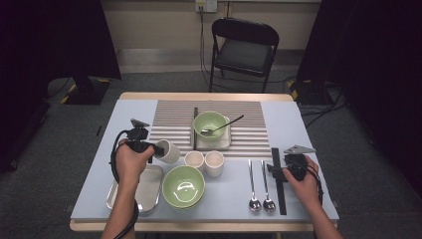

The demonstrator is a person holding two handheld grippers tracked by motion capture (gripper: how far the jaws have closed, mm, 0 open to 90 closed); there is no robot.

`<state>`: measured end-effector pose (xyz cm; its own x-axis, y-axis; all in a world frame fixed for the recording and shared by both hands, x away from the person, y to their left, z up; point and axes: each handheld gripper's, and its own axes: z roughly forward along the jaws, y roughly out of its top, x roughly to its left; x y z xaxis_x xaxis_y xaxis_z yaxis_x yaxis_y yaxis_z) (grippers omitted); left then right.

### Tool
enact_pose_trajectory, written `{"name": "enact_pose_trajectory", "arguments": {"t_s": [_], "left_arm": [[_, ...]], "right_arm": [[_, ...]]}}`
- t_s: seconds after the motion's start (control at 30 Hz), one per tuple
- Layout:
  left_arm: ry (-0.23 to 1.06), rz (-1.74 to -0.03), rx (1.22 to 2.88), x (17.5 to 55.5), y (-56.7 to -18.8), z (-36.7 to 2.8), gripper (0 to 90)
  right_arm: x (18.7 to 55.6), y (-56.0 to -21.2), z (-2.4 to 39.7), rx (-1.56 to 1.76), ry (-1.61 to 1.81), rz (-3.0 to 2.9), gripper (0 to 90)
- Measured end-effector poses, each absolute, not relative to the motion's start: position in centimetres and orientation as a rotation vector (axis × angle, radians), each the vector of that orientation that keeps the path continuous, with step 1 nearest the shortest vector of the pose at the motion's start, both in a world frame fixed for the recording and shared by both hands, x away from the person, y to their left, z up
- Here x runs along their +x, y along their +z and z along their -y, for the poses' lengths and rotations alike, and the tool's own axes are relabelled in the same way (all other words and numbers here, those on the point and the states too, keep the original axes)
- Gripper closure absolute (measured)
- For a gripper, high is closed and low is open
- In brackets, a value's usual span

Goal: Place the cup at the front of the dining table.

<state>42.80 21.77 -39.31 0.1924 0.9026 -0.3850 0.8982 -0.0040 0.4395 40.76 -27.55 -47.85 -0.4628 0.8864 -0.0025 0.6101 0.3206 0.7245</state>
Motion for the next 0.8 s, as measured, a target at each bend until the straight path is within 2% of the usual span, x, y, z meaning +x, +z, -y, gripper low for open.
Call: {"name": "enact_pose_trajectory", "arguments": {"t_s": [0.8], "left_arm": [[0.035,-1.693,1.839,43.9,-38.3,-21.7,81.8]], "right_arm": [[40.8,-47.9,27.6,1.325,0.939,-2.190,14.9]]}}
